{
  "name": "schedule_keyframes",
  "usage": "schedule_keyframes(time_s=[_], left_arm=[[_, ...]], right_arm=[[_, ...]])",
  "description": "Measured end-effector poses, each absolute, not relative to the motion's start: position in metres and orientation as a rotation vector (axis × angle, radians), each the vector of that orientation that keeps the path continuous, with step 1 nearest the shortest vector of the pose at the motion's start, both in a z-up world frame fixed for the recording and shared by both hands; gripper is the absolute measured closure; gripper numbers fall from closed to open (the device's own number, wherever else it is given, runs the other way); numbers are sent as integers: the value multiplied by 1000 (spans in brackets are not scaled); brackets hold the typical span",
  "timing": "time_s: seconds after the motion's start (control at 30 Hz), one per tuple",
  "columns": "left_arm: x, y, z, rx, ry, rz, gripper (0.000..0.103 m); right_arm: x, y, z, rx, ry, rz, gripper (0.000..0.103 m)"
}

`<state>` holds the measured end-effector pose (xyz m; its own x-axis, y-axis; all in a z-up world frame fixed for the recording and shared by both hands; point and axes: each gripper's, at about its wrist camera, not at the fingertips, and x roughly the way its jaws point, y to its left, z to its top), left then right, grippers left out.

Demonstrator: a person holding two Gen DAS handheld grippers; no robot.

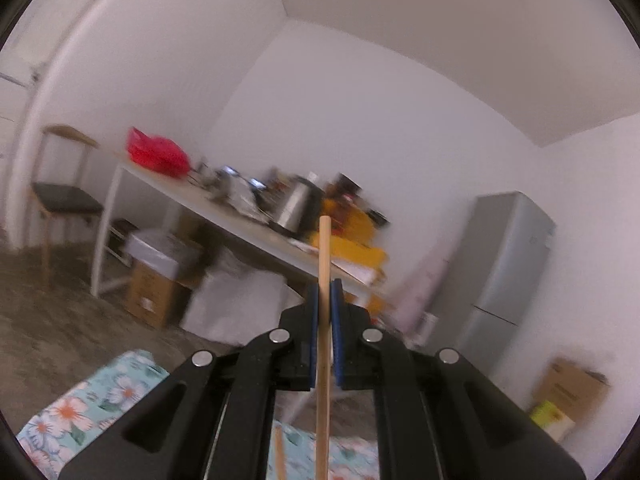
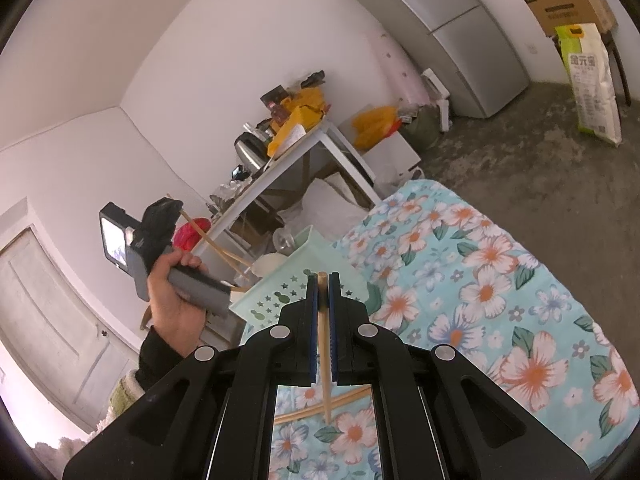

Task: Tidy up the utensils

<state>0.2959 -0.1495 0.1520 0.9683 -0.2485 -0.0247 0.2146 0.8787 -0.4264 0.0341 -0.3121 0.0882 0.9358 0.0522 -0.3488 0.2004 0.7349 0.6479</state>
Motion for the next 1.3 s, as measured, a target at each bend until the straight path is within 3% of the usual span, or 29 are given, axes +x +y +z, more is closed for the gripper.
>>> schedule_keyframes(time_s=[0.3,0.5,0.57,0.63,0.8,1.07,1.3], left_arm=[[299,-167,132,-378,27,-125,97],[299,-161,117,-404,117,-190,97],[295,-157,113,-429,158,-233,92],[288,-153,111,-451,183,-269,72],[256,-136,117,-466,172,-396,54],[199,-106,118,-352,205,-509,33],[166,-78,95,-221,268,-496,23]], right_arm=[[32,-317,88,741,361,-92,100],[30,-319,88,745,362,-94,100],[30,-319,88,744,363,-97,100],[30,-319,89,740,364,-99,100],[28,-319,93,724,358,-107,100],[33,-313,131,616,289,-70,100],[55,-286,210,405,126,28,100]])
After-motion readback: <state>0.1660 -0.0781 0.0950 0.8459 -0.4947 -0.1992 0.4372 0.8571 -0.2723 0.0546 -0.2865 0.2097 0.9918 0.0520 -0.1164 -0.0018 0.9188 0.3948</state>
